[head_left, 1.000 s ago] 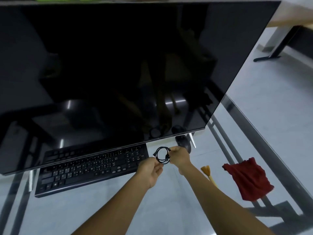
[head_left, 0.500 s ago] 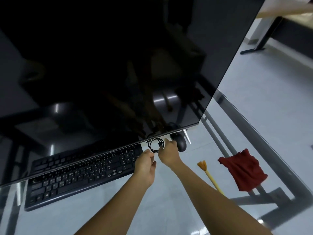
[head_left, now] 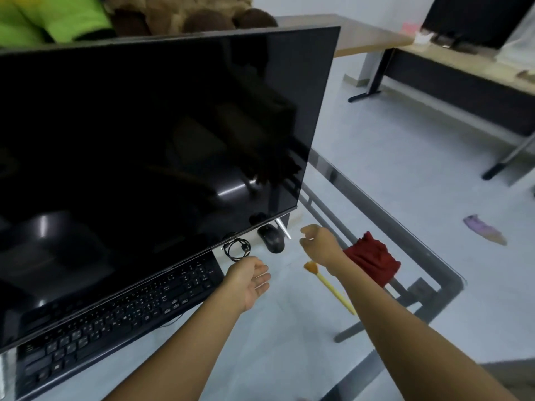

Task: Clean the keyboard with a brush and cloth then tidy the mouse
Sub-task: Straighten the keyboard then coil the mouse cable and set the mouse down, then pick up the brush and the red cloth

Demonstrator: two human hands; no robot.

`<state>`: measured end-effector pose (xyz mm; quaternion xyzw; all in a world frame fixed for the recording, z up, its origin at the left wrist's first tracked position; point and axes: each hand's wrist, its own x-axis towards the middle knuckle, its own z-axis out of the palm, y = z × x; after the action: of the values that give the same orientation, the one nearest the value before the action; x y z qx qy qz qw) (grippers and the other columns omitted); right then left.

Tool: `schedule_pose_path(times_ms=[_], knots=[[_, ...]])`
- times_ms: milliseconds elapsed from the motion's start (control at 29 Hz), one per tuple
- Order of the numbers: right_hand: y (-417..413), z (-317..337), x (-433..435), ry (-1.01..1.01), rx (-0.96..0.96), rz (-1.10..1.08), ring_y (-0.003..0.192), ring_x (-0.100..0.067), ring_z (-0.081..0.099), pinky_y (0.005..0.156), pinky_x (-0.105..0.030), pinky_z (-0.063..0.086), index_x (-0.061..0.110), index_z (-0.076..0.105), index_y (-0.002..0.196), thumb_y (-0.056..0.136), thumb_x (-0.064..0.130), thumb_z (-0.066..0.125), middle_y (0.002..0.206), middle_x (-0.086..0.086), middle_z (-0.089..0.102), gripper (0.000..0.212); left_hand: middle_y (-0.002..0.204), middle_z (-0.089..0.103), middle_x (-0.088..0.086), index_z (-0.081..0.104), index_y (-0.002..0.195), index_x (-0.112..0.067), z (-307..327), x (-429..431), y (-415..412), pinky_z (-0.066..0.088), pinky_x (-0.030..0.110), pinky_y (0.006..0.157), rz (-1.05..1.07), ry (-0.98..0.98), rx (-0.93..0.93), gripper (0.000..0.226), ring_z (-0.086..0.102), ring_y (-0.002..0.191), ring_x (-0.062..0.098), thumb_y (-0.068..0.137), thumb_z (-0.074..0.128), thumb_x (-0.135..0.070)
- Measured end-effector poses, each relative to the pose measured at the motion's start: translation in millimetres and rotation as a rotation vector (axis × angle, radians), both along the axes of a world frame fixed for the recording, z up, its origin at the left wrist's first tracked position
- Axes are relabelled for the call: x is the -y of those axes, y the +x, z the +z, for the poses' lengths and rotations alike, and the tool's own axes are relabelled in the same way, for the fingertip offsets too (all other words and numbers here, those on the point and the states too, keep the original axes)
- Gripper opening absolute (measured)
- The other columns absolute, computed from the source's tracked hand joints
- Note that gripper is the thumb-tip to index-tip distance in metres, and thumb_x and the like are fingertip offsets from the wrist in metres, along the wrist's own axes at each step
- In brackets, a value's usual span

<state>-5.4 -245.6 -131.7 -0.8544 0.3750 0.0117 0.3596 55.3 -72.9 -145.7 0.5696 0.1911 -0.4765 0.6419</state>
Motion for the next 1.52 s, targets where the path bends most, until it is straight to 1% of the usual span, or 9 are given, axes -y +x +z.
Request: schedule_pose_path(times_ms=[103,241,414,655,793,897,1035,1311,1518], knots=[[-16.6,-7.1,39.2,-0.017,-0.042,-0.003,0.118,-0.027,0.056,0.097,-0.032,0.047,0.011,0.055,0.131,0.095,0.018,0.052,0.136,-0.008,0.054,0.037,0.115,0.059,0.012,0.057,0.11,-0.003,1.2,24.0,-12.1,0.046,0.038,0.083,-0.081,0.067,0.044,0.022,0.058,0.099,0.027,0.097,0.046,-0.017],[-47.3,-21.1,92.5,-0.116,-0.184,0.028,0.092,-0.022,0.062,0.066,-0.016,0.049,0.012,0.051,0.131,0.092,0.022,0.055,0.128,-0.015,0.051,0.04,0.099,0.058,0.008,0.057,0.11,-0.005,-10.5,69.0,-32.0,0.048,0.032,0.069,-0.191,0.239,0.195,0.023,0.057,0.08,0.02,0.094,0.051,-0.02],[-92.8,-38.5,152.4,-0.323,-0.406,-0.033,0.128,-0.036,0.038,0.102,-0.045,0.039,0.014,0.039,0.137,0.086,0.035,0.063,0.141,-0.016,0.036,0.06,0.097,0.061,0.002,0.046,0.118,-0.011,-35.5,125.8,-72.2,0.043,0.026,0.059,-0.74,0.711,0.652,0.04,0.059,0.079,0.018,0.094,0.045,-0.043],[-102.2,-58.4,176.6,-0.082,-0.429,-0.043,0.107,-0.027,0.059,0.093,-0.041,0.047,0.01,0.044,0.124,0.085,0.052,0.063,0.118,-0.008,0.059,0.06,0.091,0.06,-0.006,0.048,0.121,-0.018,-49.2,160.8,-86.1,0.042,0.025,0.058,-0.902,0.984,0.864,0.035,0.058,0.076,0.014,0.093,0.05,-0.04],[-93.5,-64.4,180.7,0.17,-0.276,-0.004,0.101,-0.026,0.061,0.081,-0.03,0.047,0.01,0.057,0.116,0.089,0.045,0.061,0.109,-0.007,0.064,0.044,0.076,0.052,-0.005,0.052,0.096,-0.017,-48.4,166.3,-83.7,0.037,0.022,0.05,-0.801,0.937,0.788,0.011,0.056,0.069,0.012,0.091,0.052,-0.027],[-86.6,-56.2,183.4,0.305,-0.033,-0.016,0.096,-0.023,0.059,0.081,-0.033,0.047,0.016,0.057,0.101,0.094,0.028,0.057,0.095,0.0,0.062,0.014,0.076,0.06,0.0,0.054,0.089,-0.013,-42.9,165.1,-75.8,0.042,0.022,0.047,-0.637,0.812,0.694,0.013,0.06,0.062,0.013,0.089,0.052,-0.026],[-76.9,-28.6,201.4,0.428,0.217,-0.146,0.096,-0.024,0.065,0.092,-0.041,0.051,0.015,0.065,0.099,0.097,0.024,0.055,0.101,-0.007,0.07,0.014,0.066,0.069,0.008,0.062,0.088,-0.005,-16.0,178.4,-65.3,0.058,0.028,0.055,-0.475,0.586,0.593,0.022,0.069,0.055,0.02,0.085,0.058,-0.026],[-53.5,135.9,287.0,-0.04,0.446,-0.19,0.084,-0.029,0.06,0.069,-0.035,0.047,0.009,0.064,0.101,0.098,0.037,0.049,0.094,-0.013,0.067,0.032,0.071,0.07,0.012,0.065,0.093,-0.003,148.4,275.5,-36.3,0.061,0.035,0.064,-0.452,0.263,0.778,0.019,0.071,0.06,0.025,0.089,0.06,-0.021],[1.0,307.6,314.0,-0.183,0.765,-0.065,0.091,-0.032,0.063,0.084,-0.045,0.052,0.015,0.062,0.104,0.093,0.041,0.05,0.099,-0.012,0.066,0.031,0.071,0.064,0.011,0.061,0.09,-0.004,311.1,308.9,19.3,0.054,0.022,0.044,-0.372,0.184,1.045,0.011,0.059,0.045,0.015,0.091,0.06,-0.015]])
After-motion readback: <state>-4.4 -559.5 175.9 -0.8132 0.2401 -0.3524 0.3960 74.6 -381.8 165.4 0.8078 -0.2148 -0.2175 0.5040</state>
